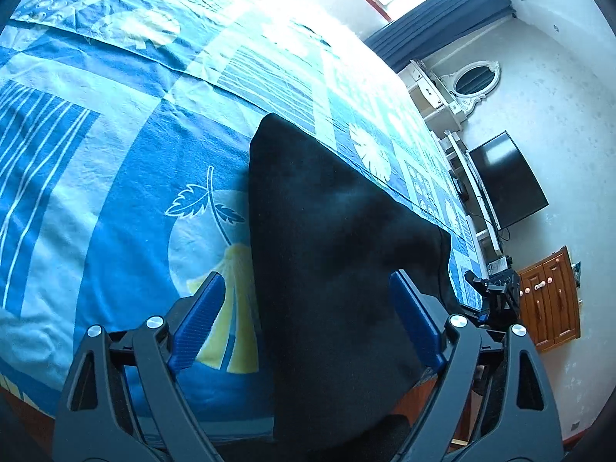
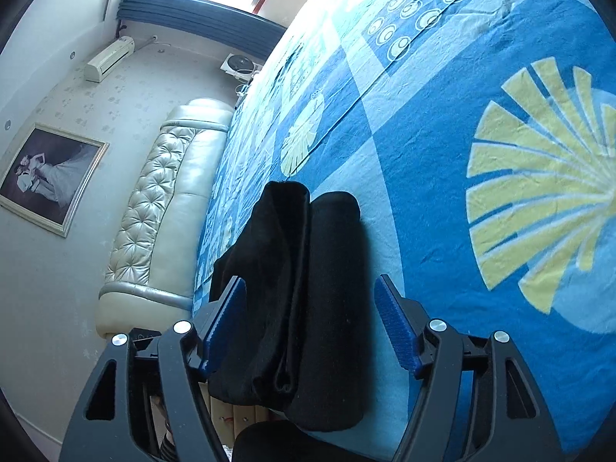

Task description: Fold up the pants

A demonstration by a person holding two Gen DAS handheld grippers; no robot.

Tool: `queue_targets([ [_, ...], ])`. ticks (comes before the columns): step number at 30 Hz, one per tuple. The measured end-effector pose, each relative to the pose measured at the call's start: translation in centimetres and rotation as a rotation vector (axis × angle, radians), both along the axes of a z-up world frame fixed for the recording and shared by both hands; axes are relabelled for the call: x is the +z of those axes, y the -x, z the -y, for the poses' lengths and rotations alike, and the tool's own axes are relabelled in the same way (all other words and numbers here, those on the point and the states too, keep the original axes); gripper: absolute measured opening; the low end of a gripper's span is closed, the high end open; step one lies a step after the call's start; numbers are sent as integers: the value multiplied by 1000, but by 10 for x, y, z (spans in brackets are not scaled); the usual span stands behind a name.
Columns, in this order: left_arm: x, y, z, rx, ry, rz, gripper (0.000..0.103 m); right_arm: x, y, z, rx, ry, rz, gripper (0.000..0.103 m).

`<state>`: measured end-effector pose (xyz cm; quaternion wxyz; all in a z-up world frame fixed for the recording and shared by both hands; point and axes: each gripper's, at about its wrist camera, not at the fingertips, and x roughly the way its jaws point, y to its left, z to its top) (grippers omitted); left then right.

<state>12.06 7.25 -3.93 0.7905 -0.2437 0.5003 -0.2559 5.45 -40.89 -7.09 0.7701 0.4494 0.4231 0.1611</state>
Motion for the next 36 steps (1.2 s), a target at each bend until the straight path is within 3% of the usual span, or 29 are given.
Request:
queue_targets([
  [6,-31,-60,11,20,54,-106,87,-11,-46,-14,46,12,-39,69],
  [10,-36,-76,18,0,88,-107,84,-16,-60,-25,97,21,-40,69],
  [11,-36,-79,22,-19,79,-99,62,-16,-61,-28,109,48,-37,66],
  [12,-39,-81,26,-39,56,-106,51,-17,-61,-29,121,62,-44,49],
  [13,-39,-81,29,-40,34,-101,48,-19,-61,-30,122,62,-46,41],
  [15,-35,-80,33,-49,8,-62,37,-16,-59,-29,117,58,-25,36],
  [20,-16,-82,38,-48,-66,-10,26,3,-60,-35,110,88,42,32],
  [28,9,-121,43,-35,-159,71,24,19,-108,-39,80,98,123,31],
  [36,11,-200,51,-19,-228,72,24,12,-175,-39,17,76,119,31],
])
